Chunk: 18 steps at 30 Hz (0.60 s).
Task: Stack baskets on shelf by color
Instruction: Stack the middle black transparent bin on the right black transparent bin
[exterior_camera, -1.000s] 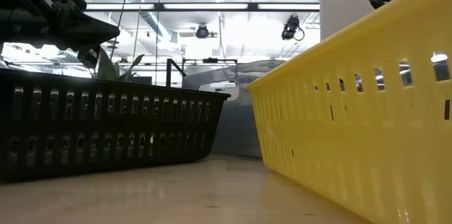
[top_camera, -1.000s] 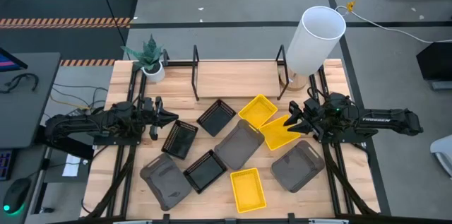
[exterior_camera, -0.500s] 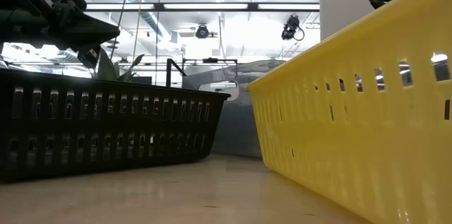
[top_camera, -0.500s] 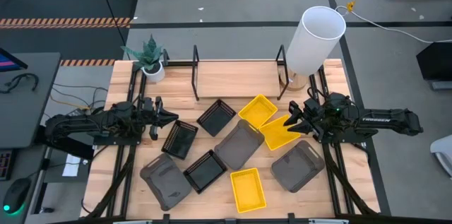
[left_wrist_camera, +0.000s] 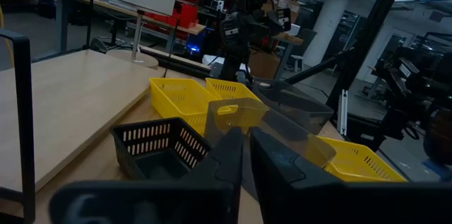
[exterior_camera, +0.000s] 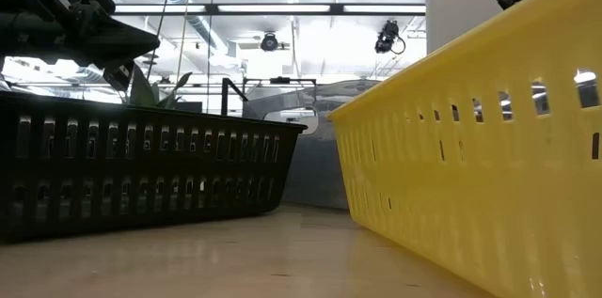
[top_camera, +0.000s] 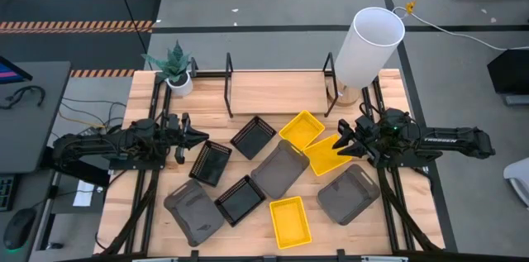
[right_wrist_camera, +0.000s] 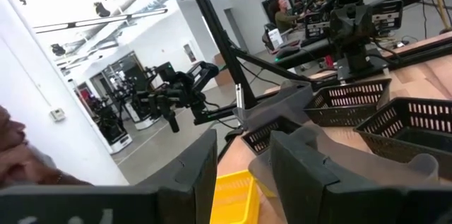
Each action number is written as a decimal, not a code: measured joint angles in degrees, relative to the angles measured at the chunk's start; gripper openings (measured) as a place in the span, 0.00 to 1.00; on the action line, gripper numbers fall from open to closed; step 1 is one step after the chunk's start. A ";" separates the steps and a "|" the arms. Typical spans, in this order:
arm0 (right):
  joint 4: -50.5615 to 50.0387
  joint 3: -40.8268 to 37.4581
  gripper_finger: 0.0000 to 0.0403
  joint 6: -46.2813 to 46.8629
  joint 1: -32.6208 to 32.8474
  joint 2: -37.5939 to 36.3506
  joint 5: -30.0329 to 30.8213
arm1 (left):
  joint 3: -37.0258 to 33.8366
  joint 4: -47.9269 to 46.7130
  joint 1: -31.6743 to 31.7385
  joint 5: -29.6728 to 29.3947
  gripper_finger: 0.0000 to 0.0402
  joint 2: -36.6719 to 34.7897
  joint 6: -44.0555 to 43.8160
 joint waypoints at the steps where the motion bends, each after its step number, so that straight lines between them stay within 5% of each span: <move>1: -0.02 0.00 0.34 0.22 0.00 0.00 -0.02 | 0.01 0.00 0.01 0.00 0.08 -0.01 0.00; 5: -1.44 0.02 0.34 0.66 0.61 0.00 0.74 | 0.01 0.00 -0.01 0.00 0.07 -0.01 -0.02; 12: -7.74 0.02 0.34 -5.64 4.58 0.39 17.53 | 0.00 0.00 0.00 -0.02 0.09 0.00 0.00; 18: -7.74 4.15 0.34 -9.44 5.20 2.77 21.28 | -0.01 0.00 -0.01 -0.02 0.09 -0.01 0.00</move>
